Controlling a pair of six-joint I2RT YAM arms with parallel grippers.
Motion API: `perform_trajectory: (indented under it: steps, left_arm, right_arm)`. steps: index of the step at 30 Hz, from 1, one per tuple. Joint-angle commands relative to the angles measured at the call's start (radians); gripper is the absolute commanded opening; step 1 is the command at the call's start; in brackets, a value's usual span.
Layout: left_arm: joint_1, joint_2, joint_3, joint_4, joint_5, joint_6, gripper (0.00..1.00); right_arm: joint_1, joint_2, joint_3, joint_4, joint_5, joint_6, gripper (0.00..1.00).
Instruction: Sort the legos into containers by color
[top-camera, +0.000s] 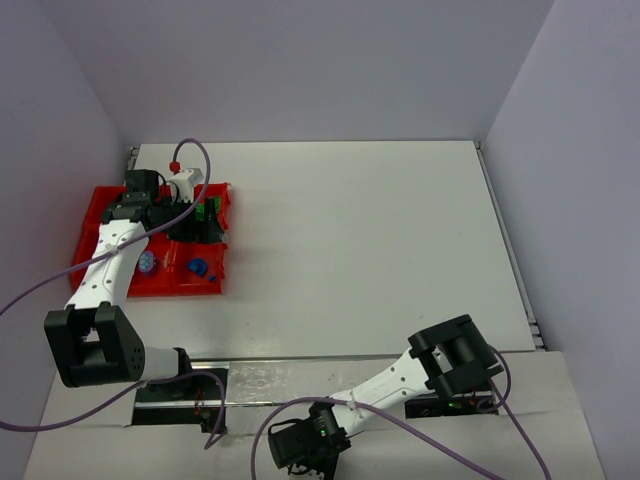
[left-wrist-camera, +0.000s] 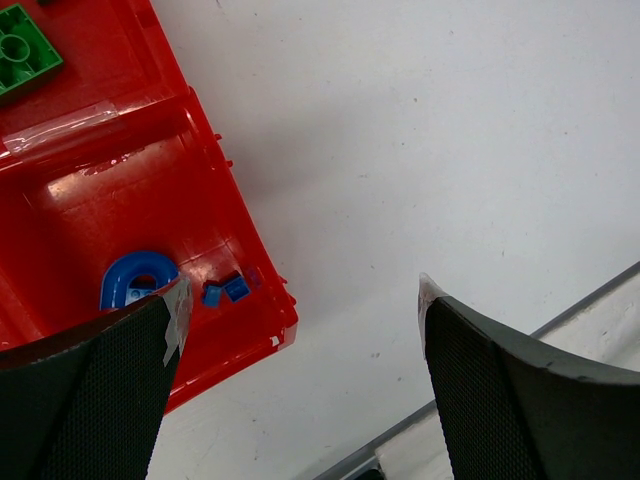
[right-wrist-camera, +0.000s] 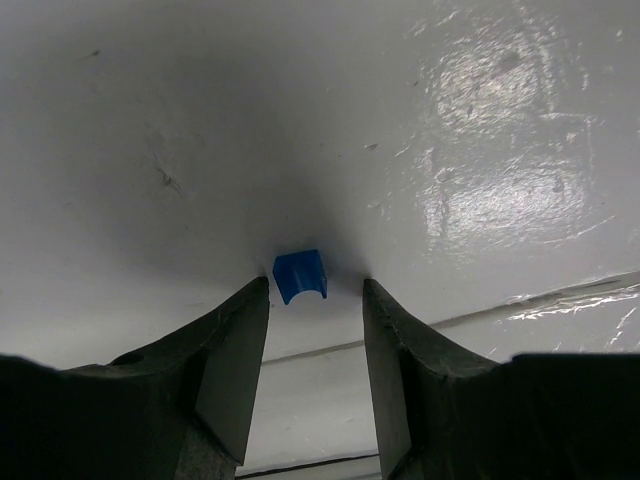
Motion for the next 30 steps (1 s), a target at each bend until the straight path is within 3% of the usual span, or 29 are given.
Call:
perform_trajectory:
  steps: [1,30]
  left_arm:
    - [0.004,-0.038,0.013,-0.005,0.030,0.008,0.99]
    - [0.004,-0.081,-0.045,0.014,0.007,0.029,0.99]
  right_arm:
    - [-0.002,0.008,-0.016,0.032,0.020,-0.026,0.49]
    - [0.065,0.027,0.028,0.011,0.050,0.005,0.46]
